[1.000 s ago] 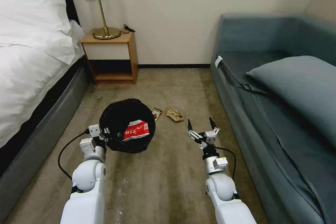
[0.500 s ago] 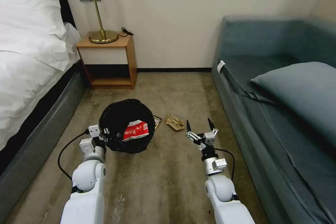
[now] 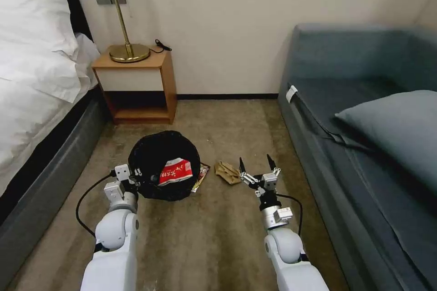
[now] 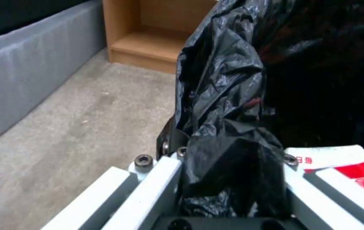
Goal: Pick up the trash bin, then pick up the garbage on the floor and place it into the trash bin.
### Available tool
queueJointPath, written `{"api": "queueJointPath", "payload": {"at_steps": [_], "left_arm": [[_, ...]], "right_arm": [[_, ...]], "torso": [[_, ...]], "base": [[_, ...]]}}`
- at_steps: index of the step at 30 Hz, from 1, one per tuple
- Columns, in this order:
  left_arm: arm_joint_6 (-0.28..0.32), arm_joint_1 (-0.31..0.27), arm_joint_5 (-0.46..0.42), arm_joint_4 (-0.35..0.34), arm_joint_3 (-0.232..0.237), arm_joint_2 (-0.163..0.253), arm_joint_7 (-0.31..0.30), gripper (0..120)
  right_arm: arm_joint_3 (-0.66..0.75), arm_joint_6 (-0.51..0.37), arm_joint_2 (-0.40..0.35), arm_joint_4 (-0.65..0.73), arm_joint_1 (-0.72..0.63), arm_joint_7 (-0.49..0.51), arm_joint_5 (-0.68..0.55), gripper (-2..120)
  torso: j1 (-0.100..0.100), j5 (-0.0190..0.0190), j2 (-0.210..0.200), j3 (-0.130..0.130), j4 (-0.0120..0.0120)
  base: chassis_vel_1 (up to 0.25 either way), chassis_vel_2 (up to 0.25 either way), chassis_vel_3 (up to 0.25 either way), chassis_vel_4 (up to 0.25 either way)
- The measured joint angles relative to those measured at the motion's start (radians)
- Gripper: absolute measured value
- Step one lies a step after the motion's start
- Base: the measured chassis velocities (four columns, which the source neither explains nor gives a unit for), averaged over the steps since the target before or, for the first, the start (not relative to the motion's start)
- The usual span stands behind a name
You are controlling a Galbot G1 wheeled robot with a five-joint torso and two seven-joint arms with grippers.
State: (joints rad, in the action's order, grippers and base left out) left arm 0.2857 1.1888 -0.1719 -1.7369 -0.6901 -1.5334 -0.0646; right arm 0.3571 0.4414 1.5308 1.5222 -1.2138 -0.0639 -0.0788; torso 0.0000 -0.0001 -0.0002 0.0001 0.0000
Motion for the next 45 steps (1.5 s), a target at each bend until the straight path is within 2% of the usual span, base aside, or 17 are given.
{"api": "queueJointPath", "payload": {"at_steps": [31, 39, 45], "left_arm": [[0.006, -0.003, 0.002, -0.022, 0.004, 0.008, 0.003, 1], [0.007, -0.005, 0.004, -0.019, 0.008, 0.004, 0.003, 1], [0.007, -0.003, 0.005, -0.017, 0.004, 0.005, 0.003, 1]], "right_arm": [[0.004, 0.01, 0.002, 0.008, -0.011, -0.012, 0.004, 100], [0.013, 0.09, 0.006, -0.023, -0.003, -0.065, 0.037, 100], [0.01, 0.1, 0.005, -0.026, -0.002, -0.083, 0.036, 100]], "torso": [[0.0, 0.0003, 0.0, 0.0, -0.0001], [0.0, 0.0001, 0.0, 0.0, -0.0002], [0.0, 0.0001, 0.0, 0.0, -0.0001]], "base": [[-0.17, 0.167, 0.161, -0.161], [-0.167, 0.172, 0.169, -0.154], [-0.016, 0.021, 0.031, -0.02]]}}
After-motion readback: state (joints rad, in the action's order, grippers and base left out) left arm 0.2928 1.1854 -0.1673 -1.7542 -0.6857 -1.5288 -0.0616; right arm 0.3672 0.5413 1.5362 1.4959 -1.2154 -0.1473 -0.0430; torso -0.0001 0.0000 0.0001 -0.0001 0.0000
